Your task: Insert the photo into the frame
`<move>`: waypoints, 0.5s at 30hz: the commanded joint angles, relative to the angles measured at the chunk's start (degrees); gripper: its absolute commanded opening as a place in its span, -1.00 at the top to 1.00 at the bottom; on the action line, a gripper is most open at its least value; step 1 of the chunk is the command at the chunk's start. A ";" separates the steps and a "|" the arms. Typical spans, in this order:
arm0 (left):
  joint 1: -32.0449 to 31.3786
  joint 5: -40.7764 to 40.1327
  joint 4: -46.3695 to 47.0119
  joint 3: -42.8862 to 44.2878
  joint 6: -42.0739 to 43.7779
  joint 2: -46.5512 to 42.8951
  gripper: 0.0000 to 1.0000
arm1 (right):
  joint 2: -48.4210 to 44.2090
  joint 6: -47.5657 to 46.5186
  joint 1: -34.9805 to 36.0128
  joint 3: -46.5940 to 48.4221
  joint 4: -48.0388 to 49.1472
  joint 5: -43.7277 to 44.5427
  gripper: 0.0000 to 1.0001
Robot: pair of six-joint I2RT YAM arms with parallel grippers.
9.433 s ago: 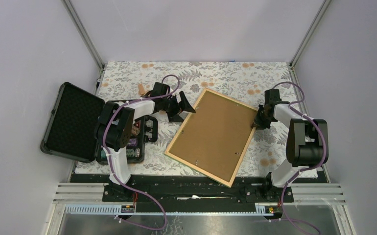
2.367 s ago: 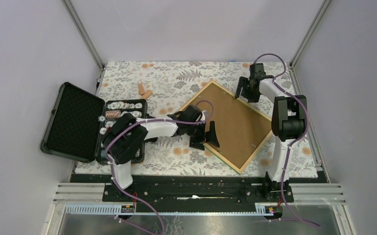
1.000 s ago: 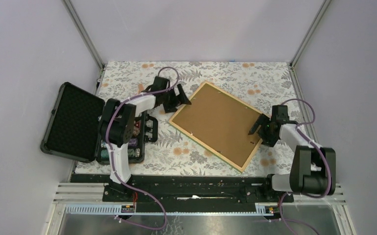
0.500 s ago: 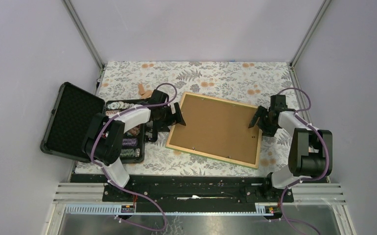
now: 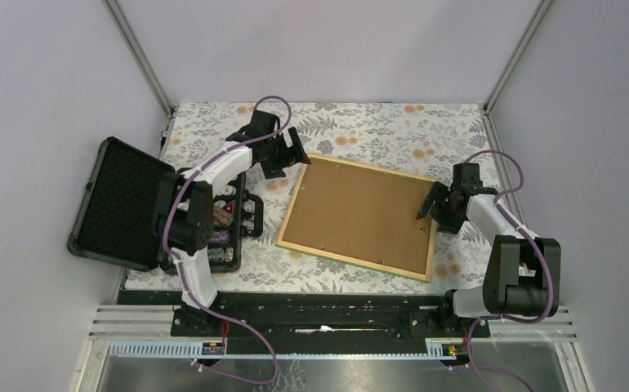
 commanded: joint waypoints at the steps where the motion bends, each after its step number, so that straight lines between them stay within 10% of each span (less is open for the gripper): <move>1: 0.15 2.79 -0.34 1.54 5.86 5.63 -0.96 | -1.82 -0.23 0.51 -1.00 -1.93 0.21 -0.48; 15: 1.78 14.31 13.66 -13.01 -7.90 4.88 -0.97 | 0.96 1.39 0.52 -1.47 -1.43 -0.55 -0.26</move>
